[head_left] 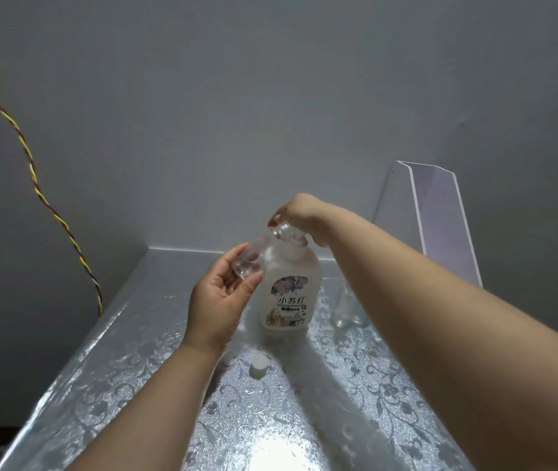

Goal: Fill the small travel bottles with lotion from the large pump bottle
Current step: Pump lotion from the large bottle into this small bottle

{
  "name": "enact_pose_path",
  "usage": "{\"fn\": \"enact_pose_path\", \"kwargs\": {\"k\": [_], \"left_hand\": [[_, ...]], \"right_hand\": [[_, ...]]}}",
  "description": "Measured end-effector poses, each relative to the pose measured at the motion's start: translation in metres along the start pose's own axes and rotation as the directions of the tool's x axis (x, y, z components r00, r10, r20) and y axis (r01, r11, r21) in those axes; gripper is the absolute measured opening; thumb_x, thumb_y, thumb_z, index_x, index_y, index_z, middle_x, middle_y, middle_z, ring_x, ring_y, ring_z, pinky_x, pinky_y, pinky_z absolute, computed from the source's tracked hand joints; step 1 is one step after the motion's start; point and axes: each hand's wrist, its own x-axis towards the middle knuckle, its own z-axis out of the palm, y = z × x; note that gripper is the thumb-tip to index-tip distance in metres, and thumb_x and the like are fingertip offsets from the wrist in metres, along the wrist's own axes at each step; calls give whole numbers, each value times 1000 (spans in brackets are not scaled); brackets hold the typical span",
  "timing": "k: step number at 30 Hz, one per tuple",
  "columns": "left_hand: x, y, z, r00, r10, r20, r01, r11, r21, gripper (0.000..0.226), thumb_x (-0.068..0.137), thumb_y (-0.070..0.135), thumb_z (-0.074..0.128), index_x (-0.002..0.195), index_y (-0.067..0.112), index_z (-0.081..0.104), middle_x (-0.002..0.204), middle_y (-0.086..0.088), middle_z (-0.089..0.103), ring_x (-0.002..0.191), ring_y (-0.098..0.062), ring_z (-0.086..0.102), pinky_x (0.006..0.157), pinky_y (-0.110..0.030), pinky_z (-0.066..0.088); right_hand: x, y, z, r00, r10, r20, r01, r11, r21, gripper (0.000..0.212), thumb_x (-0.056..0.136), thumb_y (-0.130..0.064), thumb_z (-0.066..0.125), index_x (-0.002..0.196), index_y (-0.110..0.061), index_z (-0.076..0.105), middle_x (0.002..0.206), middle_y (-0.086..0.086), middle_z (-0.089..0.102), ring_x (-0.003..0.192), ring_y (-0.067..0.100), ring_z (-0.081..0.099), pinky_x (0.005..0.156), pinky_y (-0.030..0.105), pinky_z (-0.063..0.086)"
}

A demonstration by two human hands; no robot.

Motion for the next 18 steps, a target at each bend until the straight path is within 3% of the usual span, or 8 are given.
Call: {"fn": "enact_pose_path", "kwargs": {"k": [4, 8, 11, 15, 18], "left_hand": [[0, -2, -1, 1000, -10, 0, 10, 1000, 1, 44, 82, -1, 66, 116, 25, 59, 107, 14, 72, 106, -3, 66, 85, -15, 50], [0, -1, -2, 1000, -3, -7, 3, 1000, 3, 45, 84, -3, 66, 119, 23, 59, 112, 9, 70, 107, -4, 66, 86, -16, 50], [0, 2, 0, 1000, 4, -10, -4, 1000, 4, 44, 83, -3, 66, 117, 25, 59, 110, 11, 70, 105, -2, 66, 84, -14, 50], [0, 5, 1, 1000, 9, -7, -9, 1000, 10, 44, 84, -2, 65, 118, 25, 58, 110, 10, 70, 103, -1, 66, 83, -13, 49], [-1, 4, 1, 1000, 6, -4, -6, 1000, 16, 44, 84, -3, 65, 118, 24, 58, 111, 10, 69, 103, 0, 66, 83, -13, 50]], "right_hand": [[4, 3, 4, 1000, 2, 4, -2, 999, -41, 35, 93, -8, 52, 127, 1, 58, 131, 18, 58, 124, 31, 54, 97, 35, 46], [2, 2, 2, 1000, -10, 2, 10, 999, -52, 35, 95, -7, 49, 128, 2, 56, 132, 19, 56, 124, 32, 53, 99, 37, 45], [0, 0, -2, 1000, -6, 17, 8, 997, -78, 36, 98, -1, 37, 128, 5, 56, 132, 20, 57, 126, 32, 51, 103, 40, 43], [-2, -1, -4, 999, -24, 24, 26, 996, -83, 35, 97, -5, 41, 126, 5, 57, 129, 21, 59, 125, 34, 52, 90, 38, 48], [-2, 3, -2, 999, -39, 27, 41, 996, -78, 33, 96, -1, 43, 124, 4, 60, 134, 19, 55, 128, 31, 49, 102, 40, 44]]}}
